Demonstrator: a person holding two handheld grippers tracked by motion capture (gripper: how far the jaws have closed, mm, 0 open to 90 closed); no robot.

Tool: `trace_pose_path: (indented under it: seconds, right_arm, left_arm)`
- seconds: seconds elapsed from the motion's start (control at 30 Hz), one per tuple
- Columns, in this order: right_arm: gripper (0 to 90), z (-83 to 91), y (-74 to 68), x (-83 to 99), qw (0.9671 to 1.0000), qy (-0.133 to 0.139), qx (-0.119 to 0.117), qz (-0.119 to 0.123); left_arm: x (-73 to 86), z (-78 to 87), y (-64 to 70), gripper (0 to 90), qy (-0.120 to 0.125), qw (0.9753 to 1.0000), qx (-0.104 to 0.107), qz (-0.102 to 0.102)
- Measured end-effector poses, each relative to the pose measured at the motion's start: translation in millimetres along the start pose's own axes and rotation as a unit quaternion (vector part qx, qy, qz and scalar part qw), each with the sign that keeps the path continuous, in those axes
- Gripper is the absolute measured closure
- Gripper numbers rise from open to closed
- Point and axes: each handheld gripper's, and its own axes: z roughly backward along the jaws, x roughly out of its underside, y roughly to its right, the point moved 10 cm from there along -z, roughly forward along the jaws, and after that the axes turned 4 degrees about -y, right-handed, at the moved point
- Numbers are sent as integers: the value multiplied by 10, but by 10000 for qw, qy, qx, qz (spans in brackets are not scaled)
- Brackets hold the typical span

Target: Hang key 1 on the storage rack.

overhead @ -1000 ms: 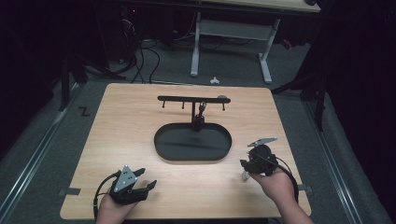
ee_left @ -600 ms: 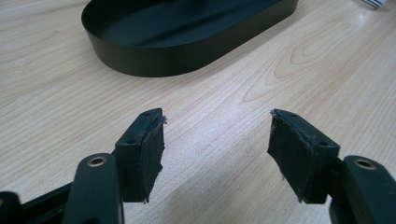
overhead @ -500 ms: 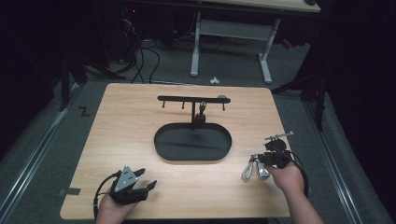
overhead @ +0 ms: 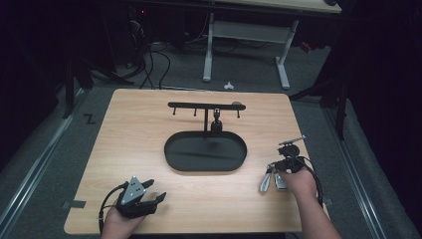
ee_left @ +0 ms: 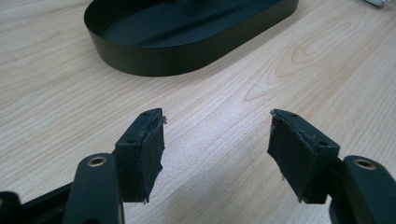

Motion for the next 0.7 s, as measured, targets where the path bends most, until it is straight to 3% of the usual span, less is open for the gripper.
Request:
trace_pose_path:
  seconds: [0.23,0.4,0.6,0.67,0.7]
  right_arm:
    - [775,-87,-292,-150,9994,45,-110,322]
    - [766,-70,-442,-190,9985,56,-59,550]
    - [732,74,-592,-149,9966,244,-262,739]
    - [639,77,-678,-81,9954,227,-558,739]
    - [607,56,-692,-59,9953,190,-585,749]
  left_arm:
    - [7,-10,6,362,-28,10000,14,-20]
    - [9,-2,1,362,-24,10000,13,-6]
    - [2,-19,12,362,-39,10000,32,-30]
    - [-2,-42,31,362,-66,9999,53,-62]
    - [-3,-47,36,362,-77,9999,58,-82]
